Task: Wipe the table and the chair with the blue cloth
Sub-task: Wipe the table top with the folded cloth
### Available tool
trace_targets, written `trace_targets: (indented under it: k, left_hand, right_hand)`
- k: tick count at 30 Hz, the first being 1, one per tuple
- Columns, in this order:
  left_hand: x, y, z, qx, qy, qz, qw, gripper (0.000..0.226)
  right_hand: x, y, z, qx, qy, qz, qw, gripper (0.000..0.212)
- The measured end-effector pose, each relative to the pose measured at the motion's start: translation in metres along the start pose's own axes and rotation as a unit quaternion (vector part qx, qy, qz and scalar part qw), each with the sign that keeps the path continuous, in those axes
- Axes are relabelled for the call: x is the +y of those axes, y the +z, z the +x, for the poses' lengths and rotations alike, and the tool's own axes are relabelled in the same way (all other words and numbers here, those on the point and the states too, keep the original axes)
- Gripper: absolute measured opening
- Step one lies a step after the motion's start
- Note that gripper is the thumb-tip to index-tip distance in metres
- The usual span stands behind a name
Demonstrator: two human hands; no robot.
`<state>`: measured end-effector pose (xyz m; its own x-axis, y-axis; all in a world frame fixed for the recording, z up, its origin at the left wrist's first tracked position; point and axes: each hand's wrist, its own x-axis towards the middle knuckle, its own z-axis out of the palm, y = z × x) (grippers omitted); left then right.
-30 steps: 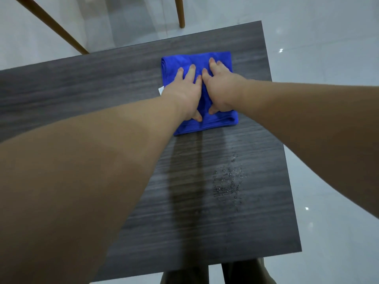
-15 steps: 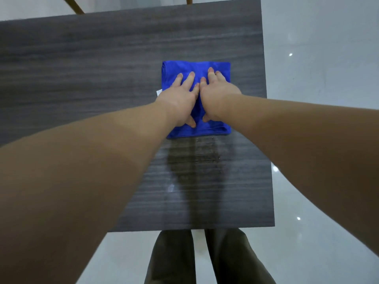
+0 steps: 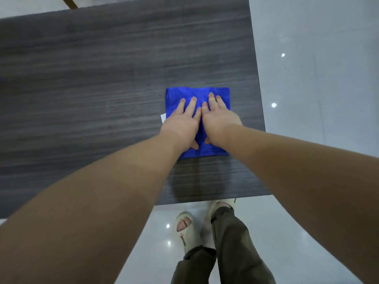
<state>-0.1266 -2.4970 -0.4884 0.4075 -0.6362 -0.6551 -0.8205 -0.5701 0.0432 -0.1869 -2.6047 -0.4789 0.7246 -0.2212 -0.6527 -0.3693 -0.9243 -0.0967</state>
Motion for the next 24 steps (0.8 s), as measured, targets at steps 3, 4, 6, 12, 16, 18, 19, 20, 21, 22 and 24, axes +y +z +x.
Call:
trace_targets:
  k: [3,4,6,12,16,18,19,20,21,22,24]
  left_hand:
    - [0.008,0.014,-0.015,-0.007,-0.002,-0.011,1.000,0.117]
    - [0.011,0.017,-0.018,-0.009,-0.002,-0.014,1.000,0.117]
    - [0.015,0.025,-0.028,-0.014,-0.002,-0.022,1.000,0.116]
    - [0.029,0.051,-0.056,-0.013,0.007,-0.019,1.000,0.116]
    - [0.037,0.063,-0.068,-0.014,0.005,-0.023,1.000,0.114]
    - [0.040,0.066,-0.072,-0.014,0.003,-0.026,1.000,0.112]
    - [0.042,0.068,-0.075,-0.017,0.003,-0.028,0.999,0.110]
    - [0.044,0.070,-0.077,-0.018,0.003,-0.032,0.999,0.108]
    - [0.047,0.074,-0.079,-0.017,0.001,-0.037,0.999,0.105]
    - [0.050,0.076,-0.082,-0.015,-0.001,-0.041,0.999,0.103]
    - [0.053,0.082,-0.087,-0.009,-0.002,-0.040,0.999,0.099]
  right_hand:
    - [-0.008,0.017,-0.015,-0.003,0.010,-0.010,1.000,0.088]
    - [-0.009,0.021,-0.019,-0.004,0.016,-0.012,1.000,0.092]
    - [-0.014,0.030,-0.029,-0.011,0.021,-0.009,1.000,0.101]
    - [-0.020,0.055,-0.061,-0.019,0.028,-0.001,0.999,0.111]
    - [-0.023,0.066,-0.075,-0.016,0.023,-0.005,1.000,0.108]
    - [-0.024,0.070,-0.080,-0.015,0.019,-0.002,1.000,0.107]
    - [-0.025,0.073,-0.083,-0.015,0.018,0.001,1.000,0.105]
    - [-0.025,0.076,-0.086,-0.012,0.018,0.002,1.000,0.104]
    - [-0.025,0.079,-0.089,-0.008,0.019,0.002,1.000,0.102]
    - [-0.025,0.082,-0.093,-0.005,0.018,0.002,1.000,0.102]
    - [-0.026,0.087,-0.099,-0.001,0.011,0.005,1.000,0.102]
